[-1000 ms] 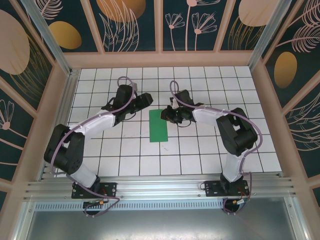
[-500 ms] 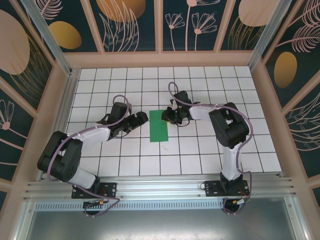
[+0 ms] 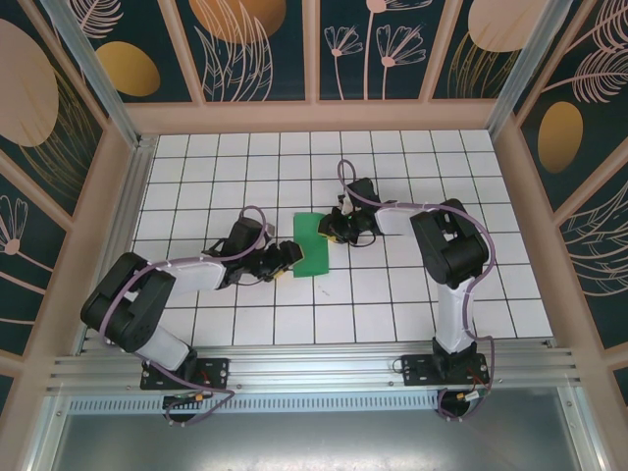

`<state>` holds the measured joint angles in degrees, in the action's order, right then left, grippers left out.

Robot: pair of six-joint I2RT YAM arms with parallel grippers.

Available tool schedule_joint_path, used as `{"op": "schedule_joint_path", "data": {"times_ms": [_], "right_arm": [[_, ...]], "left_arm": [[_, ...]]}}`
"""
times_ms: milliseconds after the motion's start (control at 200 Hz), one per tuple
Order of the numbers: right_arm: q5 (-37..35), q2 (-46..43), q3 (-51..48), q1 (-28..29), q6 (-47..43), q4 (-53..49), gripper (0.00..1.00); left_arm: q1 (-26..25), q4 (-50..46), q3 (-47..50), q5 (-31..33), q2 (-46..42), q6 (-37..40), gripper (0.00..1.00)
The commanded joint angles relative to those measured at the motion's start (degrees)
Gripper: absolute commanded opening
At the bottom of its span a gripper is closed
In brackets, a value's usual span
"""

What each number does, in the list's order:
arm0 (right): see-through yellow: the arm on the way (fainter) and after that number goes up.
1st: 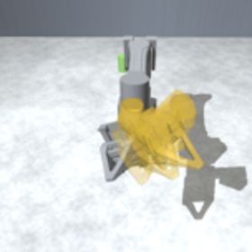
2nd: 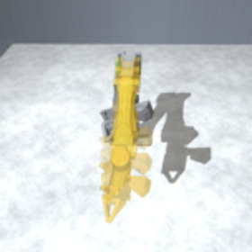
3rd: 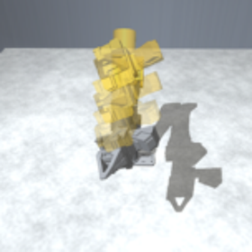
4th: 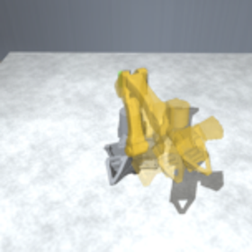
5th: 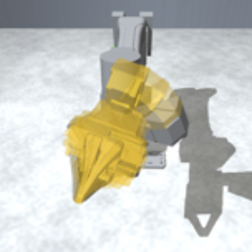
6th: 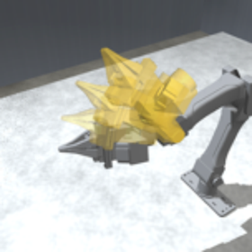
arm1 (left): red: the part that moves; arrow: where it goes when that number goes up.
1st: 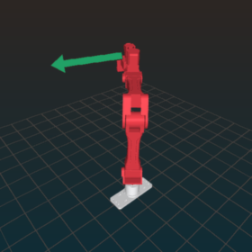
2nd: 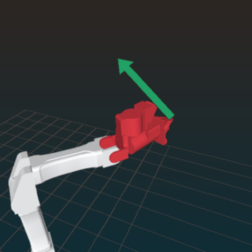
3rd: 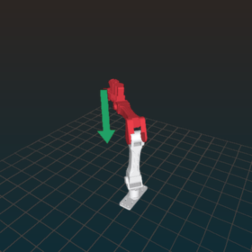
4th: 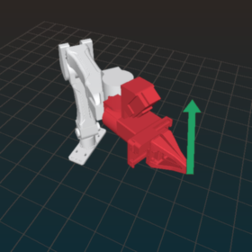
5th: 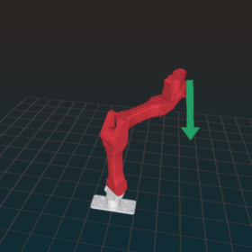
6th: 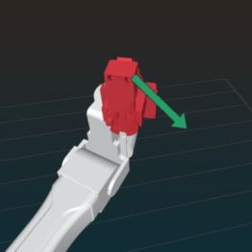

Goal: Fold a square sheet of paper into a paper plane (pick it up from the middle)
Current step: Move the square sheet of paper to the center of the table.

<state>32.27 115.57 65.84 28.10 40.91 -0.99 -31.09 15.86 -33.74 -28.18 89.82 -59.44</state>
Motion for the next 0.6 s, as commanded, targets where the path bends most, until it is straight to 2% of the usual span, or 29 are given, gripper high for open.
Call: {"op": "schedule_joint_path", "data": {"times_ms": [0, 160, 280, 435, 505, 595], "right_arm": [[-0.73, 3.33, -0.99, 0.16, 0.46, 0.21, 0.25], [-0.46, 3.4, -0.8, 0.07, 0.48, 0.29, 0.25], [0.12, 3.27, -0.79, -0.06, 0.49, 0.54, 0.25], [1.62, 1.24, -0.63, -0.31, 0.23, 1.03, 0.25], [2.26, -1.3, -0.8, -0.39, -0.44, 1.58, 0.28], [1.98, -5.27, -1.07, -0.38, -1.65, 1.44, 0.32]], "left_arm": [[-0.46, 5.84, 0.75, -3.04, 2.11, -3.32, 0.65], [-0.72, 10.46, 1.99, -5.06, 4.24, -6.13, 0.56], [-0.72, 12.85, 2.6, -5.84, 4.94, -7.75, 0.45], [-0.66, 8.72, 2.54, -0.74, 4.31, -6.57, 0.26], [-0.67, 6.01, 2.32, 2.05, 4.11, -5.15, 0.15], [-0.72, 2.47, 1.46, 4.63, 4.13, -2.63, 0.07]]}}
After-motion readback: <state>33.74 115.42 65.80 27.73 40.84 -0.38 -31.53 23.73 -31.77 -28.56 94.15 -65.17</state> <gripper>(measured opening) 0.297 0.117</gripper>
